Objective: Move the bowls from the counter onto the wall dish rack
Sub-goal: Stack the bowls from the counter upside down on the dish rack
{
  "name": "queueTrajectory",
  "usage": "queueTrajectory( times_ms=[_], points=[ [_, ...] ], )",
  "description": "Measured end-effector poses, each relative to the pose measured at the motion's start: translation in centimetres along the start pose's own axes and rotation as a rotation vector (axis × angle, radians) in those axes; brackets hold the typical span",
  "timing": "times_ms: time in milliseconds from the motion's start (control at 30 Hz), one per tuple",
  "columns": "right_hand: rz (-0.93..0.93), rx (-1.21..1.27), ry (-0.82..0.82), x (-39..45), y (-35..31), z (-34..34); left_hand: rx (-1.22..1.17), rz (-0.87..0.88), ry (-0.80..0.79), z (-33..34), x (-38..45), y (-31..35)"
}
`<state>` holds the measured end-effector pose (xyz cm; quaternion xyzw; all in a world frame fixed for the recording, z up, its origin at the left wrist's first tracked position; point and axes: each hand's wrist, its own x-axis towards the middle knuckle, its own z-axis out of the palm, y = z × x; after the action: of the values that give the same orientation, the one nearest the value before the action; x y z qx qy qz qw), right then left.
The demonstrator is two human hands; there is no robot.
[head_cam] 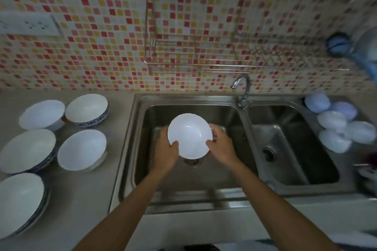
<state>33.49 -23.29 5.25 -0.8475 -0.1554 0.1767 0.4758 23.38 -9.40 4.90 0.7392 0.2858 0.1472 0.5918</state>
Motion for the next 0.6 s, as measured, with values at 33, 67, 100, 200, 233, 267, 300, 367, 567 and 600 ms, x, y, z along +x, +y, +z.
queueTrajectory(
  times_ms=[33, 67, 100, 200, 233, 267, 300, 367, 567, 600],
  points=[
    [-0.005, 0.006, 0.022, 0.0, 0.1, -1.4, 0.009, 0.024, -0.006, 0.9, 0.4, 0.9],
    [-0.018, 0.020, 0.046, 0.2, 0.3, -2.6, 0.008, 0.038, -0.011, 1.8, 0.7, 2.0],
    [-0.028, 0.034, 0.065, 0.3, 0.3, -3.7, -0.003, 0.031, -0.021, 2.5, 0.9, 3.3],
    [-0.069, 0.059, 0.119, 1.3, -0.9, -6.8, -0.103, 0.008, -0.080, 4.2, 1.9, 6.7],
    [-0.088, 0.074, 0.132, 1.7, -1.7, -7.9, -0.143, 0.014, -0.095, 4.5, 2.3, 8.0],
    [-0.109, 0.099, 0.143, 2.1, -2.6, -9.0, -0.175, 0.030, -0.099, 4.8, 2.8, 9.2],
    [-0.136, 0.124, 0.155, 2.5, -3.6, -10.0, -0.203, 0.048, -0.098, 5.0, 3.4, 10.5],
    [-0.202, 0.167, 0.170, 3.4, -5.9, -11.9, -0.264, 0.098, -0.093, 5.0, 4.5, 13.2],
    [-0.354, 0.205, 0.279, 6.5, -12.0, -14.7, -0.390, 0.272, 0.018, 3.6, 7.9, 20.4],
    [-0.380, 0.140, 0.311, 7.4, -12.1, -14.8, -0.376, 0.302, 0.044, 3.4, 8.5, 21.3]
  ],
)
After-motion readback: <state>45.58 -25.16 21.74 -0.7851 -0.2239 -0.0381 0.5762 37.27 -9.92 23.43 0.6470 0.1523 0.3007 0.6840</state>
